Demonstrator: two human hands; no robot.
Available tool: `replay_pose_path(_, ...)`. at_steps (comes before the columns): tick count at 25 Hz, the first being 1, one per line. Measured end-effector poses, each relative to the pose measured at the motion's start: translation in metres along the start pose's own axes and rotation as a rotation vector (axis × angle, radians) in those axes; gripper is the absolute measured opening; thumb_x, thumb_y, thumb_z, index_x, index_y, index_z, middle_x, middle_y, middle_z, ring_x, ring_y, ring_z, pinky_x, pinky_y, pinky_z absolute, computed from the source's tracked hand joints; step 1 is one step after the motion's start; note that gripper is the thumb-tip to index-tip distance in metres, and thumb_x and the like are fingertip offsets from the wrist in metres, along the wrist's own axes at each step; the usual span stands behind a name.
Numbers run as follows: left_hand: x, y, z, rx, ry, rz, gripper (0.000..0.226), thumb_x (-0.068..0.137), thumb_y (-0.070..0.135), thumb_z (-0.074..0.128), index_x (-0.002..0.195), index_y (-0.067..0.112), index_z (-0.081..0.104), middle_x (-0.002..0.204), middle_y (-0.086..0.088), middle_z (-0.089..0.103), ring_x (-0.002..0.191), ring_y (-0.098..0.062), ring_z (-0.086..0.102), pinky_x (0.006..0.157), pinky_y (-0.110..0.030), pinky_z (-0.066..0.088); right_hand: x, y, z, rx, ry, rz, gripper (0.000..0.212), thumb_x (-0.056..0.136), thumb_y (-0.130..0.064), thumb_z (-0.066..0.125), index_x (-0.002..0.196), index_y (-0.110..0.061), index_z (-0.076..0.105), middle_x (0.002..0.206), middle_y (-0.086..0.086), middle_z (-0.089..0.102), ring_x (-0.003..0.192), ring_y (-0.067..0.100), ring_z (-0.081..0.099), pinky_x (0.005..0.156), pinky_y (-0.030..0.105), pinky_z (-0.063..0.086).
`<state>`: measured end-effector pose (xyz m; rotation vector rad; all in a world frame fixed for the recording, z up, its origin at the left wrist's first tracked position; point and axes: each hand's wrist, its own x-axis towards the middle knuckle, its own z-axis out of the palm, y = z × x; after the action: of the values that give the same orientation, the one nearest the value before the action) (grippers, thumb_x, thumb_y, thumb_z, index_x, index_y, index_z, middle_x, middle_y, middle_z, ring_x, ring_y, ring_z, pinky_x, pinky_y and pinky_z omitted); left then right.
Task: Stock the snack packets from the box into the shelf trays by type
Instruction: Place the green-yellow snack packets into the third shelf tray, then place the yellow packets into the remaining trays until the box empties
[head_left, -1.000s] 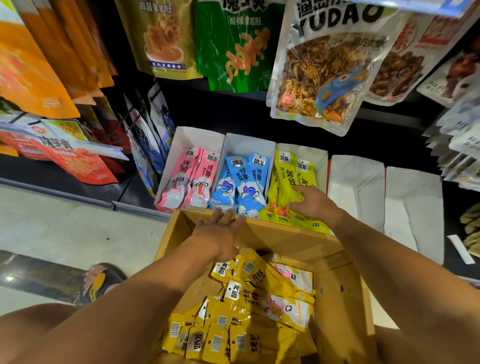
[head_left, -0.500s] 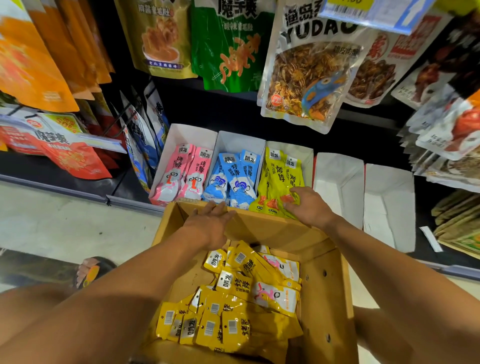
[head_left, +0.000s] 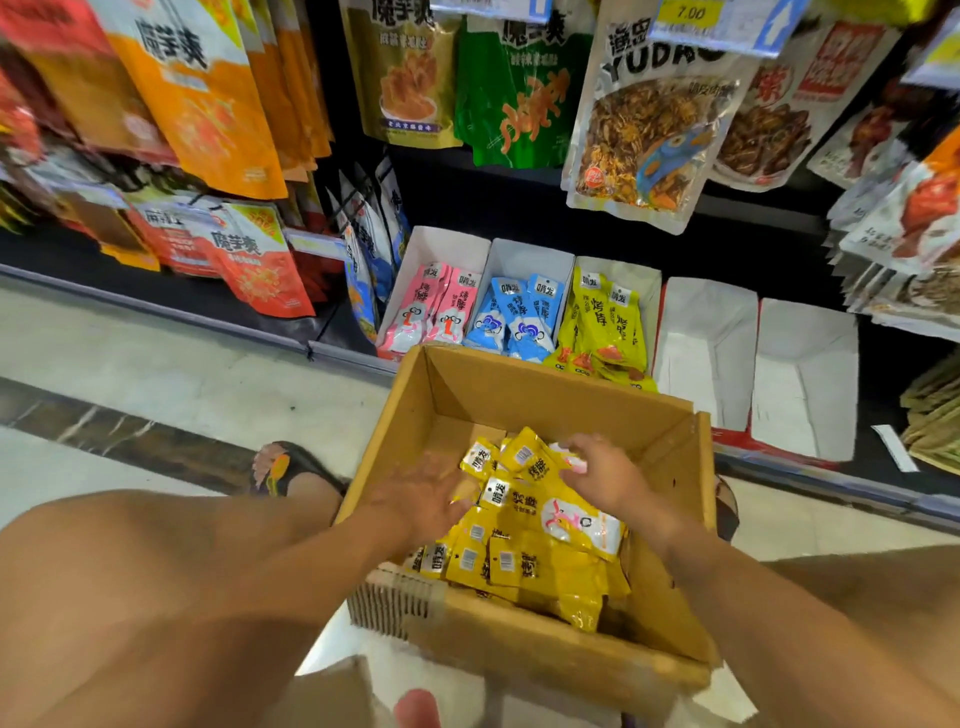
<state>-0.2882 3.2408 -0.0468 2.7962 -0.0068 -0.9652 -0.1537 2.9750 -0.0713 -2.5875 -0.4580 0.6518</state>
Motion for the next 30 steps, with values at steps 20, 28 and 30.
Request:
replay_pose_path(20, -0.023, -0.005, 0.092, -0.058, 0.338, -0.064, 0.049, 0.095, 0.052, 0.024, 0.115, 0.035, 0.065, 0.118, 0.015, 0.067, 0.115, -0.015, 0.057, 0.073, -0.03, 0.05, -0.024, 0.028, 0.17, -0.486, -0.397, -0.009, 0.058, 0.087, -0.028, 0.07, 0.137, -0.022, 0.042, 0.128, 0.004, 0.051, 0.12, 0.027, 0.054, 0.089, 0.039, 0.053)
replay_pose_path(28, -0.021, -0.005, 0.092, -0.045, 0.31, -0.071, 0.047, 0.096, 0.053, 0.022, 0.109, 0.032, 0.063, 0.109, 0.014, 0.067, 0.108, -0.015, 0.057, 0.072, -0.031, 0.05, -0.018, 0.017, 0.17, -0.563, -0.349, -0.045, 0.038, 0.094, -0.028, 0.05, 0.13, -0.017, 0.048, 0.126, 0.006, 0.06, 0.117, 0.027, 0.057, 0.088, 0.038, 0.051)
replay_pose_path(30, -0.02, -0.006, 0.093, -0.055, 0.3, -0.066, 0.052, 0.096, 0.054, 0.02, 0.114, 0.033, 0.064, 0.113, 0.014, 0.068, 0.111, -0.016, 0.058, 0.077, -0.034, 0.053, -0.02, 0.015, 0.166, -0.575, -0.336, -0.06, 0.033, 0.097, -0.026, 0.044, 0.128, -0.017, 0.051, 0.122, 0.007, 0.064, 0.114, 0.029, 0.06, 0.085, 0.037, 0.051)
